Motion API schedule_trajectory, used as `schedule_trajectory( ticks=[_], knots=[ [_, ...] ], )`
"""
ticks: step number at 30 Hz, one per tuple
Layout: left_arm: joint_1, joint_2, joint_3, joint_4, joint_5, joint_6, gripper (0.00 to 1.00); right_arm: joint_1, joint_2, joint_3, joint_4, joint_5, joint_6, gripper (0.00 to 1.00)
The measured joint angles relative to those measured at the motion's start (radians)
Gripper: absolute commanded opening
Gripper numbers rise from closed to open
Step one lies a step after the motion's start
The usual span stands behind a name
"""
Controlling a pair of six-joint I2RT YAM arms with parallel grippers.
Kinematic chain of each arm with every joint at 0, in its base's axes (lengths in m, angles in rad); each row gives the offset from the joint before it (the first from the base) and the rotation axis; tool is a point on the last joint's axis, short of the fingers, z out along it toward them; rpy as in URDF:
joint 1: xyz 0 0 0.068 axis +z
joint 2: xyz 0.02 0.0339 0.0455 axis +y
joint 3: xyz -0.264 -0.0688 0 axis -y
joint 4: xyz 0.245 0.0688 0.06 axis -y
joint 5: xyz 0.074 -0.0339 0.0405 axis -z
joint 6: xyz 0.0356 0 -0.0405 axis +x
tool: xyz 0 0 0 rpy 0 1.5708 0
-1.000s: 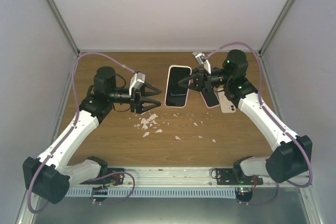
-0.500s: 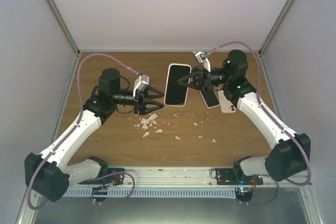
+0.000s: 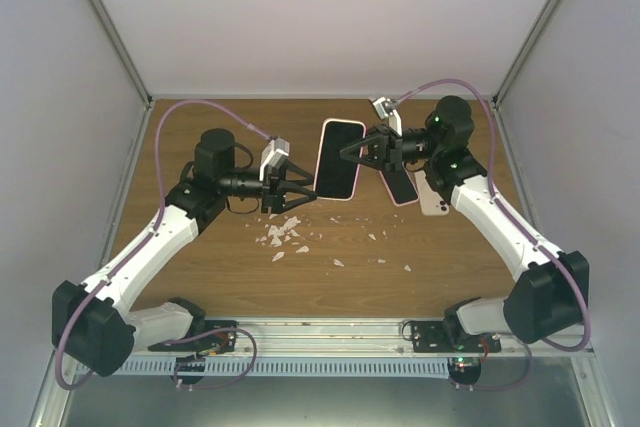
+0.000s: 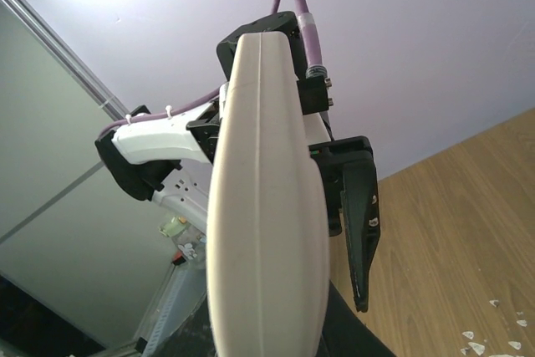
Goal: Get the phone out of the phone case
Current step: Remove the phone case from the phone.
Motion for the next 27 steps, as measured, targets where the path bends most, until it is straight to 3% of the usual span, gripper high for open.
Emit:
schedule_trajectory(
  ticks=[27],
  knots=[
    [0.034,0.016,-0.014,0.097,0.005,-0.109,0.45,-0.006,0.001,-0.061,0.231,0.002,0.155,0.00]
  ],
)
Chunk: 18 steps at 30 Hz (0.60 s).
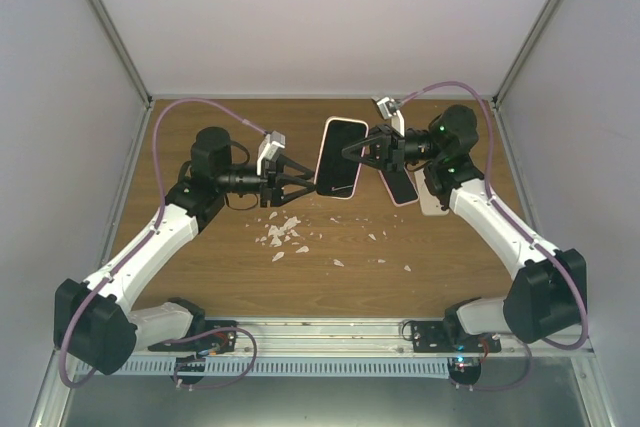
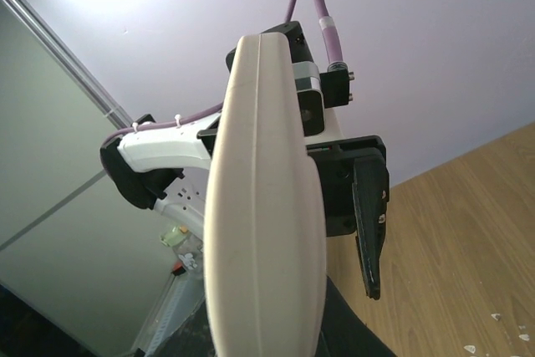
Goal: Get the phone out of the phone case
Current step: Remove the phone case from the phone.
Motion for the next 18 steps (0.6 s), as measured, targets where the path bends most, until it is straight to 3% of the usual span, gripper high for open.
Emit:
schedule_trajectory(
  ticks=[13,18],
  knots=[
    [0.011,0.006,0.007,-0.029,-0.080,0.007,0.43,0.002,0.003,-0.036,0.092,0.053,0.044,0.00],
    [0.018,0.011,0.022,-0.070,-0.072,0.009,0.43,0.015,0.007,-0.034,0.046,0.066,-0.021,0.01]
  ],
)
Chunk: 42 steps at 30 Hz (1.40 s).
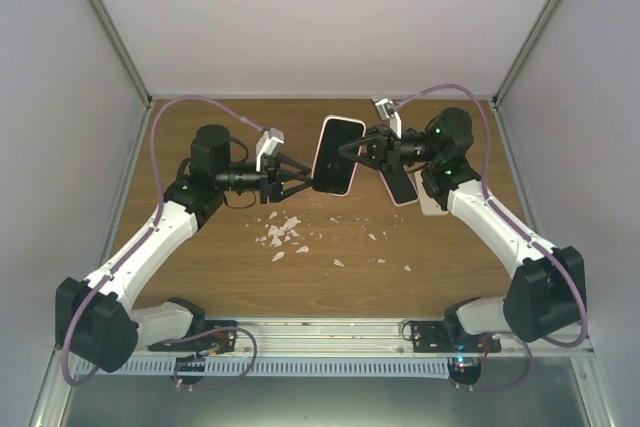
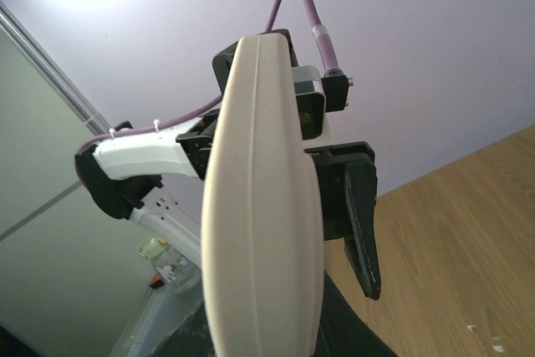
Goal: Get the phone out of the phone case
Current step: Remove the phone case from the phone.
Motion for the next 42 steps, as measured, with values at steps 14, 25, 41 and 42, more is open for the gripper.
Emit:
schedule_trajectory(
  ticks=[14,25,41,42],
  knots=[
    [0.015,0.032,0.051,-0.058,0.045,-0.001,0.43,0.070,0.000,0.076,-0.335,0.035,-0.325,0.00],
    [0.008,0.060,0.102,-0.064,0.092,0.008,0.42,0.077,-0.006,0.088,-0.386,0.033,-0.392,0.00],
    [-0.006,0.067,0.098,0.034,0.142,-0.073,0.27,0.087,0.010,0.141,-0.489,0.021,-0.470,0.00],
    [-0.006,0.064,0.089,0.044,0.142,-0.082,0.25,0.087,0.015,0.144,-0.497,0.018,-0.474,0.00]
  ],
)
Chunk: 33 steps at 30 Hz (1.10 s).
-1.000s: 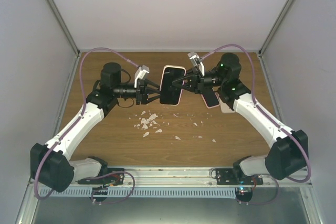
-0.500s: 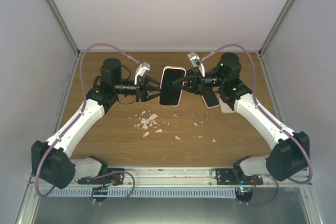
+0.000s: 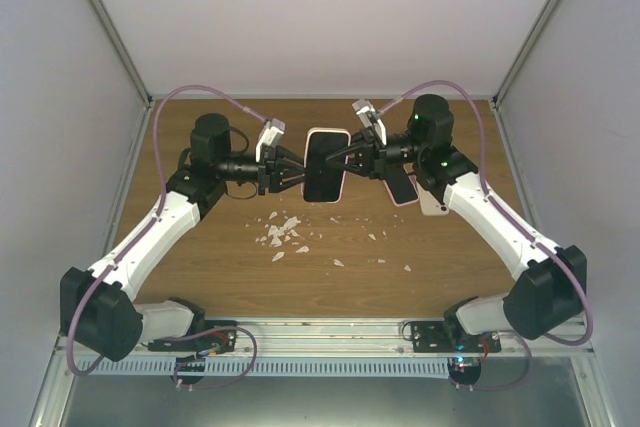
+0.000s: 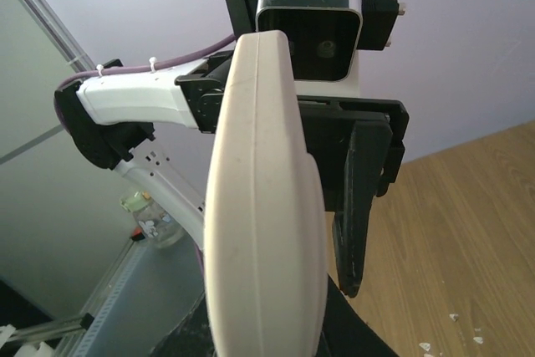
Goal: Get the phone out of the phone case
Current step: Remove the phone case from the phone.
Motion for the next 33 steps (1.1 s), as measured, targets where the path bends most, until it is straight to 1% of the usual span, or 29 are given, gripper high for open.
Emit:
schedule_trajectory(
  ticks=[4,10,16,18,22,23,26,27,28,30,31,33],
  knots=[
    [0.002,-0.016,-0.041,0.032,-0.003,-0.034,0.20,0.001,0.026,0.011,-0.024,-0.018,-0.012,0.01],
    [0.003,-0.035,-0.079,0.051,-0.011,-0.066,0.00,0.001,0.068,0.038,-0.069,-0.038,-0.020,0.00],
    [0.003,-0.060,-0.111,0.068,-0.036,-0.076,0.00,-0.001,0.083,0.052,-0.105,-0.047,-0.010,0.01],
    [0.003,-0.064,-0.118,0.077,-0.047,-0.085,0.00,-0.004,0.084,0.054,-0.108,-0.049,-0.010,0.04],
    [0.004,-0.064,-0.125,0.105,-0.066,-0.111,0.00,-0.014,0.084,0.055,-0.111,-0.049,-0.010,0.15],
    [0.005,-0.064,-0.128,0.115,-0.069,-0.122,0.00,-0.017,0.084,0.055,-0.111,-0.047,-0.010,0.20],
    [0.013,-0.064,-0.140,0.154,-0.076,-0.173,0.00,-0.026,0.091,0.059,-0.119,-0.035,-0.018,0.47],
    [0.016,-0.064,-0.142,0.167,-0.086,-0.193,0.00,-0.029,0.097,0.060,-0.126,-0.032,-0.021,0.53],
    [0.018,-0.064,-0.144,0.177,-0.093,-0.212,0.00,-0.031,0.103,0.062,-0.134,-0.029,-0.030,0.56],
    [0.028,-0.064,-0.153,0.200,-0.100,-0.252,0.00,-0.039,0.111,0.065,-0.146,-0.019,-0.035,0.58],
    [0.032,-0.064,-0.158,0.207,-0.105,-0.266,0.00,-0.047,0.113,0.065,-0.150,-0.012,-0.036,0.62],
    [0.042,-0.064,-0.167,0.219,-0.116,-0.297,0.00,-0.061,0.113,0.066,-0.157,0.001,-0.038,0.74]
  ],
)
